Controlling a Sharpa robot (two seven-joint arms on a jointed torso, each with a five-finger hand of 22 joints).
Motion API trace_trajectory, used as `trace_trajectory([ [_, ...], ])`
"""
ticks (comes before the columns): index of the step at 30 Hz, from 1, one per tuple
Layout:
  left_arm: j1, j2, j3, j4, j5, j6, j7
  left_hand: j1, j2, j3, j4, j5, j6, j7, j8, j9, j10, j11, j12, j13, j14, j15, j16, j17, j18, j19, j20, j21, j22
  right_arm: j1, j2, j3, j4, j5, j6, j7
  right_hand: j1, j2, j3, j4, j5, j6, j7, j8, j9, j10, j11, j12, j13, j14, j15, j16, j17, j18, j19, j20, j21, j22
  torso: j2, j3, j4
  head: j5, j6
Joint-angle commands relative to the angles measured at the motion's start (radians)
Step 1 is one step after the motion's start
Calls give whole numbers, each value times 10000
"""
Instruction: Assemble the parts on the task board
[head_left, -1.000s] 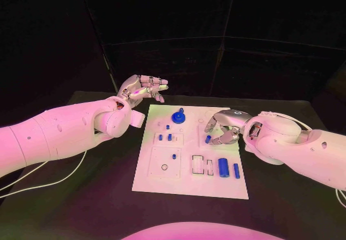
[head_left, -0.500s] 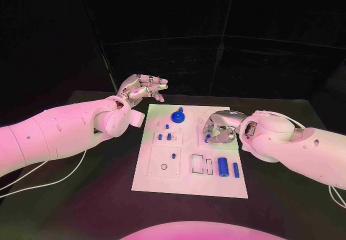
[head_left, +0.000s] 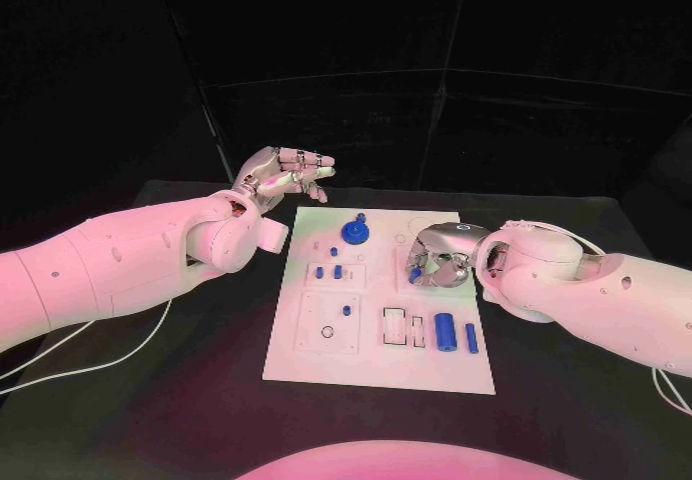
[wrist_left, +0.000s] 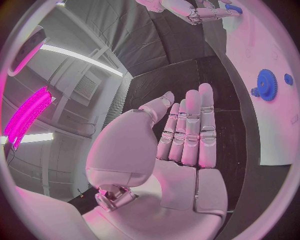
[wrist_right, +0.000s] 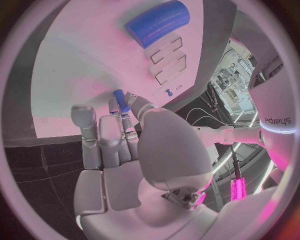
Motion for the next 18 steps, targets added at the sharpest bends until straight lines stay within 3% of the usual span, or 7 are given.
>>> trace_trajectory([
  [1,18,8,6,7,14,117,81,-83,-15,-58,10,25,-64,11,-60,-9,-62,21,46,-5,-26,66,-37,-17,125,-36,55,-33,-10,7,45,-2,-27,-52,292,-67,-15,-65,70,-26,-25,89,-6,31,-13,78,-10,-49,-15,70,-75,23,-25,-67,30,-26,18,-31,-1,-2,4,-12,-2],
  [11,18,8,6,11,14,95,106,-79,-7,-58,11,26,-65,10,-59,-8,-64,20,49,-4,-26,65,-36,-20,126,-34,55,-36,-14,-17,113,-6,-84,-44,-29,-10,-126,-34,284,75,52,263,-32,62,-6,269,-31,-220,0,73,-87,64,3,-70,37,-30,45,3,-8,-10,0,-37,-6],
  [18,18,4,6,18,14,101,110,-75,-1,-58,12,27,-65,8,-58,-8,-65,19,52,-4,-27,65,-36,-22,127,-33,56,-39,-18,-25,-17,-6,52,43,-1439,154,-162,221,641,224,-125,717,-216,232,55,812,-211,-212,56,162,-221,309,296,-128,263,-131,274,380,-7,3,6,-47,-12],
])
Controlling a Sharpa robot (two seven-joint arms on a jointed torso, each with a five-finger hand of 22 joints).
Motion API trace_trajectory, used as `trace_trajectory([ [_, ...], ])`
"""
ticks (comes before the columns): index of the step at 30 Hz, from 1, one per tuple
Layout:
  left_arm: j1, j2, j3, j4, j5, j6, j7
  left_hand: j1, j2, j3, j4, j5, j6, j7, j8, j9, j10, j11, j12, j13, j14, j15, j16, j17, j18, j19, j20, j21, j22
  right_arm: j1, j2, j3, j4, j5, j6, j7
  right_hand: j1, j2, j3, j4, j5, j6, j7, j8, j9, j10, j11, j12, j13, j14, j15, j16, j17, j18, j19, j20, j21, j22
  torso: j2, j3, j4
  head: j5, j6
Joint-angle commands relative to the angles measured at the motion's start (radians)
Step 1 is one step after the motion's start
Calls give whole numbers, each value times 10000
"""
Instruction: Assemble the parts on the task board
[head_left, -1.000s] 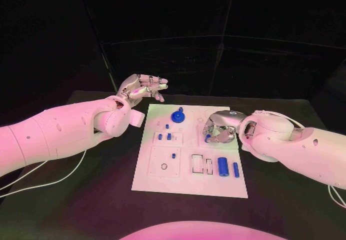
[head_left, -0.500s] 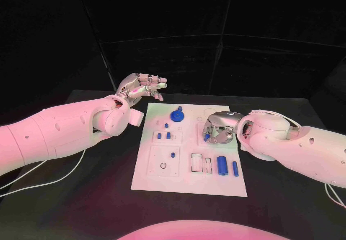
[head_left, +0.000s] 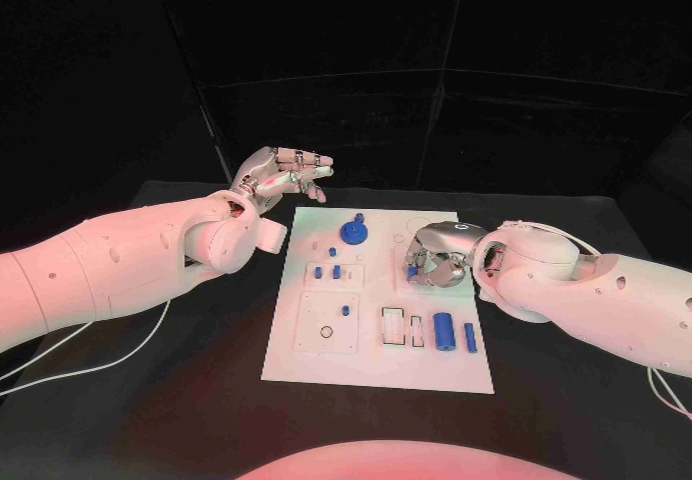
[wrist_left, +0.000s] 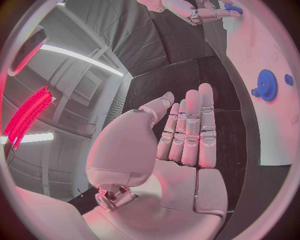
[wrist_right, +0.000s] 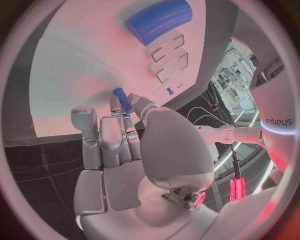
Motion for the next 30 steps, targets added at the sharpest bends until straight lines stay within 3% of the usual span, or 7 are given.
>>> trace_trajectory([
  [1,18,1,6,7,14,100,103,-76,0,-58,12,27,-66,8,-58,-7,-66,19,52,-4,-27,65,-36,-9,127,-33,56,-39,-15,16,-86,4,118,48,-1319,206,44,134,160,-23,-28,142,-47,74,37,161,-35,-24,17,188,-110,87,86,-137,124,-52,109,132,-3,11,4,5,-15],
  [8,18,-24,6,6,14,81,117,-71,16,-58,16,27,-61,4,-53,-5,-66,17,59,-2,-27,65,-34,-15,128,-31,57,-45,-23,17,-360,7,382,260,-2198,490,213,213,590,-130,-133,201,-58,56,35,255,-58,-131,12,201,-143,156,135,-167,204,-107,213,276,-16,-10,-7,-9,20],
  [15,17,-14,6,-8,14,65,153,-66,25,-59,17,27,-55,-1,-47,-3,-66,14,64,0,-28,64,-33,-19,129,-30,57,-50,-29,18,-593,11,933,590,-2565,812,253,88,811,-242,-109,182,-28,12,22,253,-34,-231,7,183,-128,144,83,-165,182,-105,223,260,-5,15,-2,-35,36],
  [21,17,-1,6,-23,14,56,163,-59,29,-60,16,27,-48,-5,-41,-1,-64,11,70,1,-29,62,-32,-23,130,-28,57,-54,-34,16,-305,11,1160,785,-2553,960,213,2,908,-277,-112,135,11,-37,6,206,2,-320,-6,160,-103,100,-7,-160,151,-88,215,226,-7,-5,-2,-38,81],
  [24,17,33,6,-31,14,50,173,-55,32,-61,15,27,-44,-7,-37,1,-62,9,74,2,-29,61,-31,-25,131,-27,57,-56,-37,2,47,8,1188,847,-2463,1048,211,-19,927,-291,-113,128,15,-45,4,199,7,-338,-8,156,-98,97,-16,-159,144,-84,213,219,-6,-3,23,31,166],
  [30,17,95,6,-47,14,45,181,-55,32,-61,15,27,-44,-7,-37,1,-62,9,74,2,-29,61,-31,-25,131,-27,57,-56,-37,-208,550,1,1298,863,-2180,1167,238,-99,985,-374,-126,112,28,-69,-1,189,19,-387,-9,148,-88,92,-35,-155,125,-74,211,206,-4,-8,17,100,177],
])
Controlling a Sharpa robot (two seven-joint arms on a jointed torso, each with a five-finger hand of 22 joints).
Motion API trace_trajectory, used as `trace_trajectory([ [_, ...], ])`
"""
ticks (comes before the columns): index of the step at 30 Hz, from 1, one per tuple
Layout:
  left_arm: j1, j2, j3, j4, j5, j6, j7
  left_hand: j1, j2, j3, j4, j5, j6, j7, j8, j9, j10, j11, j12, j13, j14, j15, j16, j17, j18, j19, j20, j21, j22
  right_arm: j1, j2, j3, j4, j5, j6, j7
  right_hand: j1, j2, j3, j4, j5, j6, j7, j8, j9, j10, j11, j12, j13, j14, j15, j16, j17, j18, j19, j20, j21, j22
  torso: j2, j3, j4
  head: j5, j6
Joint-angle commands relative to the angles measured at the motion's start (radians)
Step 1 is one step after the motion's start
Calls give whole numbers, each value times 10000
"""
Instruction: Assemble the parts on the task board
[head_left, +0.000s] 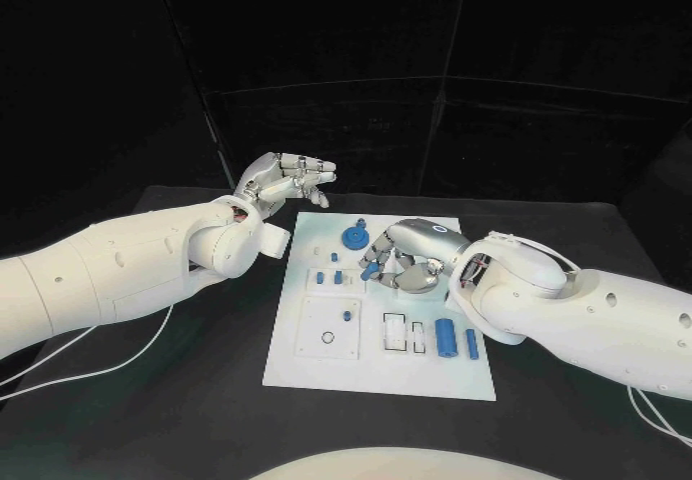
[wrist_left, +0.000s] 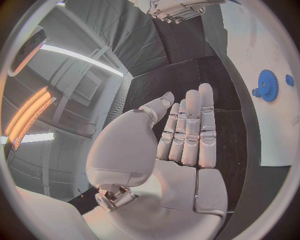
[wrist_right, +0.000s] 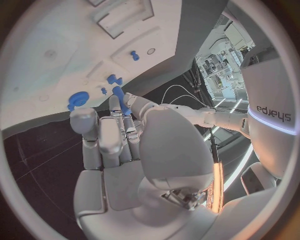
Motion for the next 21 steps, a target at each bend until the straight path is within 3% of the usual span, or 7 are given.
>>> trace_trajectory([
  [1,17,37,6,-14,14,49,156,-55,32,-61,15,27,-44,-7,-37,0,-63,9,35,2,-29,61,-31,-16,131,-27,57,-56,-9,-107,149,-4,87,137,115,310,23,-172,87,-65,-6,-9,69,-41,-2,-11,43,-58,-4,148,-17,-28,-8,-155,4,49,18,-17,6,-1,-4,57,10],
  [7,18,167,6,-77,14,43,173,-55,32,-61,15,27,-44,-7,-37,0,-63,9,35,2,-29,61,-31,-16,131,-27,57,-56,-9,-442,525,-26,113,99,349,413,64,-222,137,-154,-82,-8,81,-56,-4,-5,54,-95,-2,148,-8,-12,7,-155,-4,57,26,-10,10,6,-31,244,-37],
  [10,19,207,7,-97,14,47,174,-55,32,-62,15,27,-44,-8,-37,1,-63,8,36,2,-29,61,-31,-17,132,-26,57,-57,-10,-524,645,-224,112,-40,431,503,64,-225,138,-157,-85,-8,82,-57,-4,-5,54,-97,-2,148,-8,-10,10,-156,-3,58,28,-5,13,3,-8,300,-55],
  [12,19,219,7,-108,14,48,175,-51,33,-68,13,27,-39,-11,-31,2,-62,6,43,4,-30,59,-29,-22,133,-24,57,-61,-17,-575,725,-294,85,-93,483,546,64,-225,139,-158,-85,-8,83,-57,-4,-5,55,-98,-2,148,-7,-11,7,-156,-3,58,28,-6,13,5,-10,333,-67],
  [17,19,255,7,-149,14,48,180,-51,33,-68,13,27,-39,-11,-31,2,-62,6,43,4,-30,59,-29,-22,133,-24,57,-61,-17,-752,980,-430,-11,-281,613,639,63,-229,140,-162,-87,-9,84,-58,-4,-5,56,-101,-3,146,-7,-17,-4,-155,-7,59,26,-12,12,16,-12,429,-129],
  [21,19,280,7,-168,14,59,177,-51,33,-68,13,27,-39,-11,-31,2,-62,6,43,4,-30,59,-29,-22,133,-24,57,-61,-17,-844,1115,-471,-102,-386,719,634,62,-230,144,-165,-87,-10,86,-60,-5,-6,58,-105,-3,146,-6,-13,2,-155,-7,59,27,-10,9,18,-10,498,-175],
])
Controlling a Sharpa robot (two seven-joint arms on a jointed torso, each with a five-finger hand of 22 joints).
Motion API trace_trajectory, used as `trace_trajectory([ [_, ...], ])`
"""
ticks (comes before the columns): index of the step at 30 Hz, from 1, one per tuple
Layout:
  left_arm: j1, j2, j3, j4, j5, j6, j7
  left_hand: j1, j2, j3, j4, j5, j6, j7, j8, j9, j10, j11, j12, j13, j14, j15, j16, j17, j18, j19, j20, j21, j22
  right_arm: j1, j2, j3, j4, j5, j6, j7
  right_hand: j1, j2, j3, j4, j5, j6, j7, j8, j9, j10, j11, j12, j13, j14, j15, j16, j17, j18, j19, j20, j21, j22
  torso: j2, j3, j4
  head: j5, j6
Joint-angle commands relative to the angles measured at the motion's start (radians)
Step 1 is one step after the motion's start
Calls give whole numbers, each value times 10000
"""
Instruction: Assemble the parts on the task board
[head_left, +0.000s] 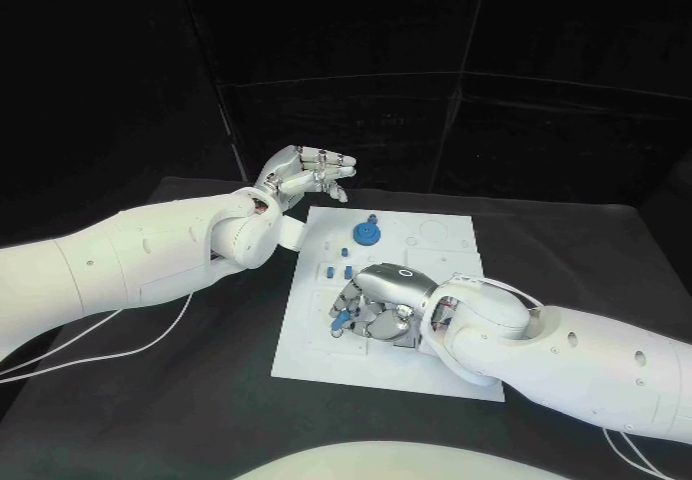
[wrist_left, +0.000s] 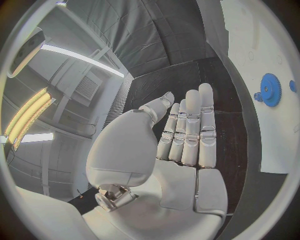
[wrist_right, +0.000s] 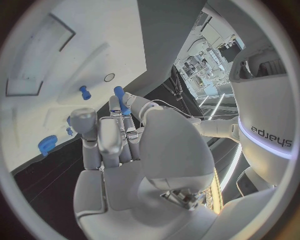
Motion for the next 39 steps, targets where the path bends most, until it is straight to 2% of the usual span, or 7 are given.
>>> trace_trajectory([
  [1,18,28,7,-15,14,63,155,-51,33,-68,14,26,-39,-11,-31,2,-62,6,43,4,-30,59,-29,-9,133,-24,57,-62,-9,-28,84,-10,-89,-299,316,187,-3,-85,33,-55,-33,16,83,-60,10,-7,59,-56,-4,147,-6,-13,5,-156,-6,59,27,-2,-7,-5,-1,65,-45],
  [4,18,41,7,-22,14,69,154,-51,33,-68,14,26,-39,-11,-31,2,-62,6,43,4,-30,59,-29,-9,133,-24,57,-62,-9,-49,149,-20,-171,-373,404,133,-16,-89,34,-54,-39,14,90,-64,9,-8,65,-64,-5,145,-3,-16,-2,-153,-15,61,22,-16,1,-15,1,87,-57],
  [12,18,69,7,-27,14,86,147,-51,33,-68,14,26,-39,-11,-31,2,-62,6,43,4,-30,59,-29,-9,133,-24,57,-62,-9,-97,348,-36,-354,-622,488,-84,-34,-89,36,-49,-45,14,95,-67,9,-8,70,-73,-5,144,2,-16,-5,-153,-19,64,21,-20,11,-7,8,160,-131],
  [15,17,72,7,-27,14,90,143,-50,31,-78,14,26,-39,-12,-27,3,-64,5,51,5,-32,58,-27,-16,134,-21,58,-68,-18,-108,413,-38,-415,-743,529,-221,-54,-89,37,-44,-50,14,98,-70,8,-7,74,-81,-5,142,6,-21,-17,-152,-25,68,18,-27,2,-16,5,182,-160],
  [26,18,61,7,-14,14,116,128,-50,31,-78,14,26,-39,-12,-27,3,-64,5,51,5,-32,58,-27,-16,134,-21,58,-68,-18,-118,500,-40,-532,-1136,686,-728,-70,-83,43,-38,-54,14,100,-74,8,-7,77,-90,-6,138,9,-29,-33,-149,-36,71,12,-44,-1,-17,5,201,-189],
  [30,18,59,7,-10,14,125,122,-50,31,-78,14,26,-39,-12,-27,3,-64,5,51,5,-32,58,-27,-16,134,-21,58,-68,-18,-119,497,-41,-528,-1218,746,-806,-82,-71,51,-33,-57,17,100,-75,8,-5,77,-96,-5,136,11,-33,-41,-150,-37,73,13,-40,-2,-6,1,226,-201],
  [39,18,53,7,-16,14,134,113,-57,27,-91,19,25,-43,-10,-26,2,-69,7,56,6,-35,59,-27,-23,133,-20,59,-75,-27,-119,489,-40,-530,-1402,853,-1005,-94,-66,55,-29,-61,18,100,-77,8,-4,79,-103,-5,131,13,-46,-64,-147,-45,76,8,-52,5,-7,0,203,-214],
])
